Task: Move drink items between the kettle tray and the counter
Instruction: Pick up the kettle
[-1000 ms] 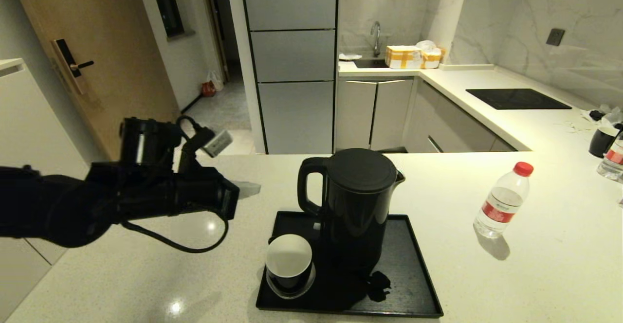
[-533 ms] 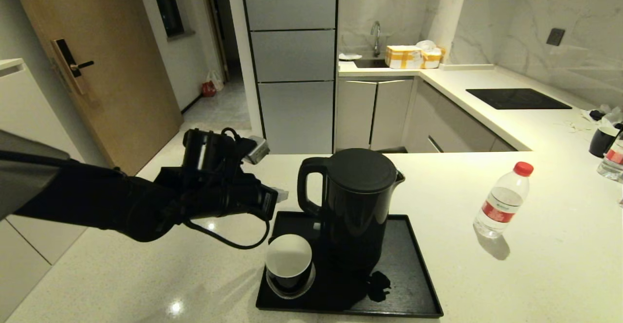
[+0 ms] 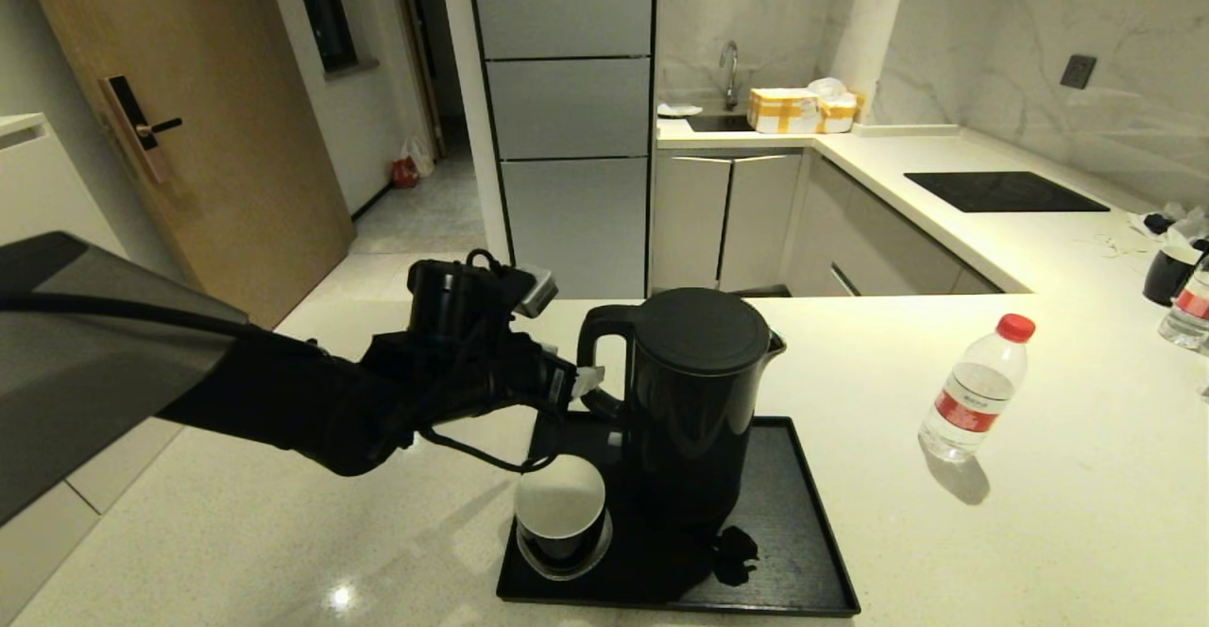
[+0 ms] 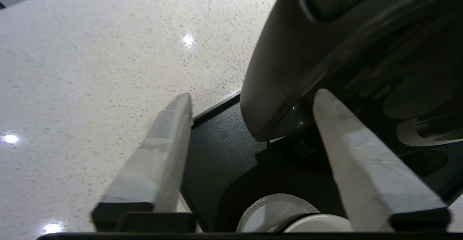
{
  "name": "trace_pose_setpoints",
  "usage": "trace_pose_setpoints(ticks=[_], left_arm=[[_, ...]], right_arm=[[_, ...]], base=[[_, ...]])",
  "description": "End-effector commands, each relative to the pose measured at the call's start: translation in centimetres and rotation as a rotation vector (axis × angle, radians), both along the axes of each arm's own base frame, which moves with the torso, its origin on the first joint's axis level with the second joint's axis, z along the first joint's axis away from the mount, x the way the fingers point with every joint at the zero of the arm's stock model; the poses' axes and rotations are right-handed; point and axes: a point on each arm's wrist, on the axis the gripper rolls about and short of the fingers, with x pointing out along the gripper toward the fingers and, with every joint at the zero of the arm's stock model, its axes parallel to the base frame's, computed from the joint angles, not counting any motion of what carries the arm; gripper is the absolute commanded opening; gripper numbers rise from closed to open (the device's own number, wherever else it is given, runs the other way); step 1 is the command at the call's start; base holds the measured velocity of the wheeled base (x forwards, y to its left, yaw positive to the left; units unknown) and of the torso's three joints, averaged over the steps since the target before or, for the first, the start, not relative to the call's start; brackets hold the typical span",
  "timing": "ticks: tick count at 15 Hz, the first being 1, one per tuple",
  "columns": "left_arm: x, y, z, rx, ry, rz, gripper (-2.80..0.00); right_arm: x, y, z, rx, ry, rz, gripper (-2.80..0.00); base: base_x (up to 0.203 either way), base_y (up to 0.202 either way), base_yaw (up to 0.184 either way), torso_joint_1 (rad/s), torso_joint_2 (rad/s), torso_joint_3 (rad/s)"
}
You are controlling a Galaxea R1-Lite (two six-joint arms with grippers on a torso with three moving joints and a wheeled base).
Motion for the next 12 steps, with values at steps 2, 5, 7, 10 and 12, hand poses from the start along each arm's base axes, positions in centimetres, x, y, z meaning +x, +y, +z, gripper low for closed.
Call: trace_pose_setpoints(ticks=[2, 5, 7, 10, 12], left_arm=[[0.1, -0.8, -0.8, 0.006, 0.009, -0.017, 0.0], [0.1, -1.2, -1.0, 0.008, 0.008, -0.028, 0.0], [0.4, -1.5, -1.0, 0.0, -0.006, -0.031, 0.0], [1.0, -1.9, -1.5, -0.016, -0.059, -0.013, 0.0], [1.6, -2.1, -2.2, -0.023, -0.112, 0.031, 0.0]], right_arm=[[0.0, 0.0, 0.0, -0.001, 0.003, 0.0, -2.8], [0.0, 0.0, -0.1, -0.001, 0.004, 0.0, -2.8], [0.0, 0.0, -0.1, -0.001, 0.003, -0.001, -2.8], [0.0, 0.0, -0.1, -0.001, 0.004, 0.0, -2.8], [0.0, 0.0, -0.1, -0.001, 0.004, 0.0, -2.8]], base=[[0.0, 0.0, 0.0, 0.0, 0.0, 0.0], [0.0, 0.0, 0.0, 0.0, 0.0, 0.0], [0.0, 0.0, 0.0, 0.0, 0.0, 0.0], [0.0, 0.0, 0.0, 0.0, 0.0, 0.0], [0.0, 0.0, 0.0, 0.0, 0.0, 0.0]])
